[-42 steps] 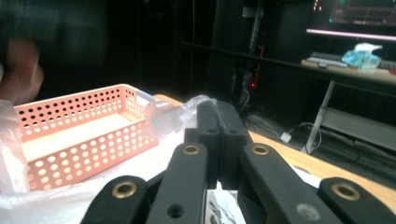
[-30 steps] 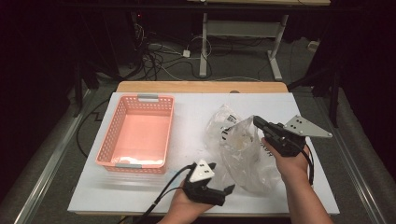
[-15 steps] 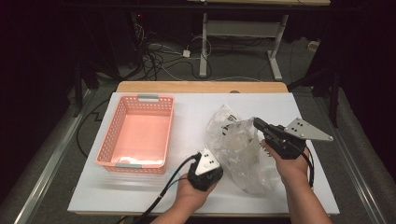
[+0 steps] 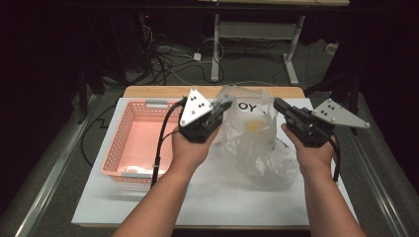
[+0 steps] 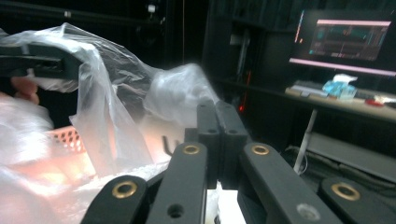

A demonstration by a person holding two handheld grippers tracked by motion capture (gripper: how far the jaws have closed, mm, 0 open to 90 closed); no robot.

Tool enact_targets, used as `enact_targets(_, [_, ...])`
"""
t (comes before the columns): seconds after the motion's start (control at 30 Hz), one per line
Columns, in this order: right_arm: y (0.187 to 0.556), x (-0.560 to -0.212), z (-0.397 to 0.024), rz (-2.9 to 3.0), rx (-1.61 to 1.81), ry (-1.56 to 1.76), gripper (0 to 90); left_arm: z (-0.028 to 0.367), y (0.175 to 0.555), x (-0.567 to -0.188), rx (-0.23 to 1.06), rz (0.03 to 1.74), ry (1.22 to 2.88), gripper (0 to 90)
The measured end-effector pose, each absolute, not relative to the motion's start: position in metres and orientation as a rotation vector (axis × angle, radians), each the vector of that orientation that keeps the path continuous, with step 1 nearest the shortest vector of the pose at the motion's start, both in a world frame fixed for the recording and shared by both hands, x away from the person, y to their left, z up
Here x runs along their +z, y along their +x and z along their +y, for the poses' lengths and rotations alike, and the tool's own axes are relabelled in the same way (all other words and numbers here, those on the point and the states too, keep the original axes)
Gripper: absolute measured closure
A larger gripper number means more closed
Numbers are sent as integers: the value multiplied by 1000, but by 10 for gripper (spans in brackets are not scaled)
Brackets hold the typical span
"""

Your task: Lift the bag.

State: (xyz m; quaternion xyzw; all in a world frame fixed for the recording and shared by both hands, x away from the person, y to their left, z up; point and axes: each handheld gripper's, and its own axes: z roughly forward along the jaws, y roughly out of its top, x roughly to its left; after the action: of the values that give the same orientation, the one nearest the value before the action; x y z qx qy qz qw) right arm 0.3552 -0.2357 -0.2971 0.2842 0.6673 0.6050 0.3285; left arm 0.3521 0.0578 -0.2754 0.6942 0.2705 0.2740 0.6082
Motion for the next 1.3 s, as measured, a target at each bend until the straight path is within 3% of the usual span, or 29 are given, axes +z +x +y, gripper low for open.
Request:
enact_targets(0.3, [360, -242, -243, 1598, 1642, 703, 900, 63, 364, -220, 724, 587, 1512, 879])
enact_targets(0.47, [359, -220, -246, 1541, 1633, 676, 900, 62, 373, -209, 733, 596, 1490, 879])
enact_targets(0.9, [394, -270, -255, 1639, 1522, 841, 900, 62, 407, -265, 663, 732, 1616, 869])
enact_targets(1.13, [403, -293, -254, 1690, 1462, 890, 900, 80, 386, -300, 614, 760, 1691, 572])
enact_targets(1.3, [405, -300, -258, 1707, 1428, 896, 900, 94, 351, -327, 552, 787, 1672, 445])
